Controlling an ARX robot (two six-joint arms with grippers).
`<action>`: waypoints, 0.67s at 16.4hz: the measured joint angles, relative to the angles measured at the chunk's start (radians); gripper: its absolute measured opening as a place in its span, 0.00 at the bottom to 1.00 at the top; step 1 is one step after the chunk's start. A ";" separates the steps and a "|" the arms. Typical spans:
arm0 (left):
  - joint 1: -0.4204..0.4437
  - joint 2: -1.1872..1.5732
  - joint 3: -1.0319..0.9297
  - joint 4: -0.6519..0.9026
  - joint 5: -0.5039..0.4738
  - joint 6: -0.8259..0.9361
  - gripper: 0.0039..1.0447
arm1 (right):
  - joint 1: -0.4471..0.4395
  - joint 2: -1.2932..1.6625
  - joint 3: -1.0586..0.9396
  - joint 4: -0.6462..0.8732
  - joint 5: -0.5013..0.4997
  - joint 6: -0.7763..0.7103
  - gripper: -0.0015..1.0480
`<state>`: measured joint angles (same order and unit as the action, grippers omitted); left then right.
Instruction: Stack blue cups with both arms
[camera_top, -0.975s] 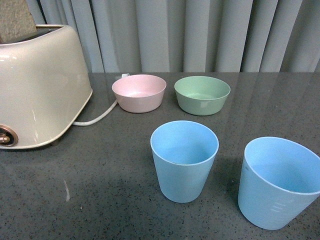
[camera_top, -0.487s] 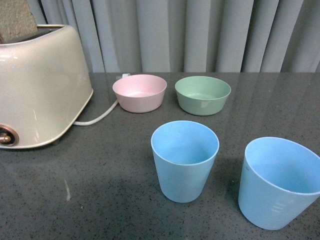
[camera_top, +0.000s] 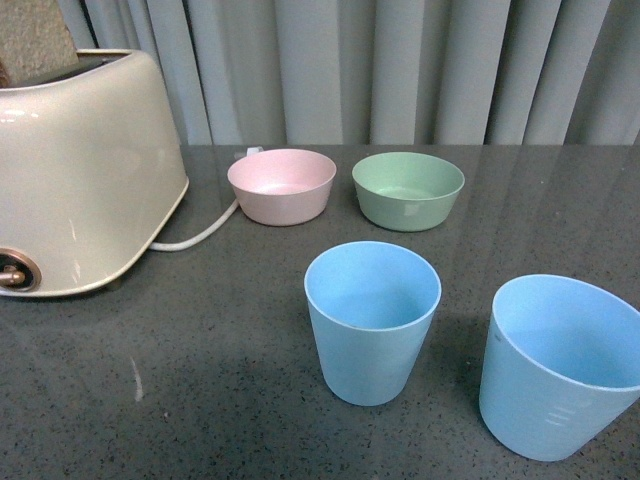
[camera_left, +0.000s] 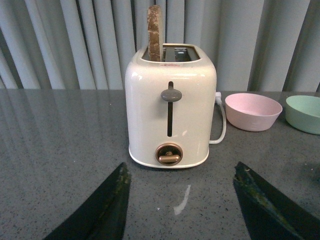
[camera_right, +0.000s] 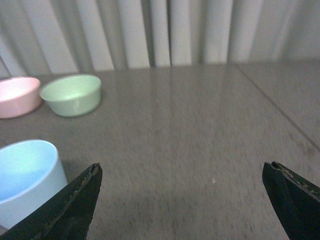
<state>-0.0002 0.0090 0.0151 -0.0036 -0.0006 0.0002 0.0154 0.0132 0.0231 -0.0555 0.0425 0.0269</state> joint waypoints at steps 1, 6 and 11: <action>0.000 0.000 0.000 0.000 -0.001 0.000 0.71 | 0.039 0.079 0.042 -0.088 0.115 0.069 0.94; 0.000 0.000 0.000 0.000 0.000 0.000 0.94 | -0.102 0.461 0.412 0.172 -0.074 0.041 0.94; 0.000 0.000 0.000 0.000 0.000 0.000 0.94 | 0.056 0.887 0.670 -0.102 -0.178 0.021 0.94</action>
<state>-0.0002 0.0090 0.0151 -0.0036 -0.0006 0.0002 0.0719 0.8997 0.6930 -0.1577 -0.1356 0.0479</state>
